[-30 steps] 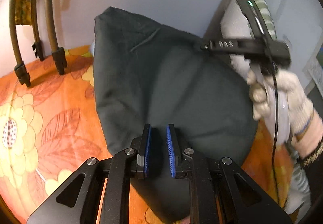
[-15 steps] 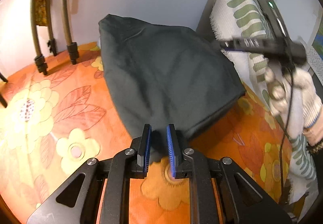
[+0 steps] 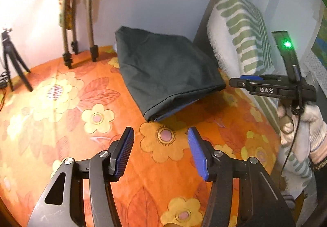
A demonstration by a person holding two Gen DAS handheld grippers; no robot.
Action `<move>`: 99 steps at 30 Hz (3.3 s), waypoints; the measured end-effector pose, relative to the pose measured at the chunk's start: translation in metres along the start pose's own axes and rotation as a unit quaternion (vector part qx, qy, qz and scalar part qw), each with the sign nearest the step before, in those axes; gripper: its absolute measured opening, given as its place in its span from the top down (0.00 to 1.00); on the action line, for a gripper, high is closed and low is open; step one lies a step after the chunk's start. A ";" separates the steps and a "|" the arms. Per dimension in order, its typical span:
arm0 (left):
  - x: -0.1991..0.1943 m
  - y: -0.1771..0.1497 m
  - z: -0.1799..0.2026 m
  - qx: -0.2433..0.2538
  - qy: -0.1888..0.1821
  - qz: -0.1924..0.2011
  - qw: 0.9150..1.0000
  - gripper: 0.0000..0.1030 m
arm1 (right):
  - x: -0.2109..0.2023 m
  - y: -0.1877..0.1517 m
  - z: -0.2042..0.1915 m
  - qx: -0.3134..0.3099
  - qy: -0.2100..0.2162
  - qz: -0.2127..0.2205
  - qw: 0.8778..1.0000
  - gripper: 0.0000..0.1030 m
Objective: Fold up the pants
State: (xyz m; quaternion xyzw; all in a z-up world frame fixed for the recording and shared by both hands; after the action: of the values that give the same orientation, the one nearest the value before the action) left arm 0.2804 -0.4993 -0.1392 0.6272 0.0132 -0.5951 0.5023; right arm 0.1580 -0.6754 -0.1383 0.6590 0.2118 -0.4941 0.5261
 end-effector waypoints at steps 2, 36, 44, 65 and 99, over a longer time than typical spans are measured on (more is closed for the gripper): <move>-0.017 -0.003 -0.001 -0.009 -0.002 0.008 1.000 0.46 | -0.021 0.000 -0.014 0.002 0.009 0.014 1.000 0.48; -0.110 -0.069 -0.005 -0.009 0.092 0.082 0.992 0.24 | -0.117 -0.098 -0.085 0.032 -0.032 0.175 0.984 0.09; -0.107 -0.074 -0.006 -0.012 0.094 0.072 0.993 0.24 | -0.112 -0.099 -0.085 0.039 -0.028 0.173 0.984 0.09; -0.113 -0.072 0.007 0.001 0.095 0.083 0.992 0.24 | -0.114 -0.100 -0.080 0.048 -0.025 0.175 0.983 0.09; -0.117 -0.071 0.006 0.002 0.096 0.086 0.992 0.24 | -0.112 -0.096 -0.085 0.047 -0.014 0.174 0.983 0.09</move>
State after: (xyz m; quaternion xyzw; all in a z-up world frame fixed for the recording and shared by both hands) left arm 0.1982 -0.4001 -0.0921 0.6815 0.0063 -0.4866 0.5466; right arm 0.0702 -0.5373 -0.0903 0.7028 0.0632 -0.4129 0.5758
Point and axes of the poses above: each gripper's, at about its wrist camera, not at the fingertips, and x roughly the way its jaws point, z to its right, y to its top, the point moved 9 cm from there along x, roughly the way its jaws point, and after that the axes turned 2 degrees about -z, right-handed, at the moved point
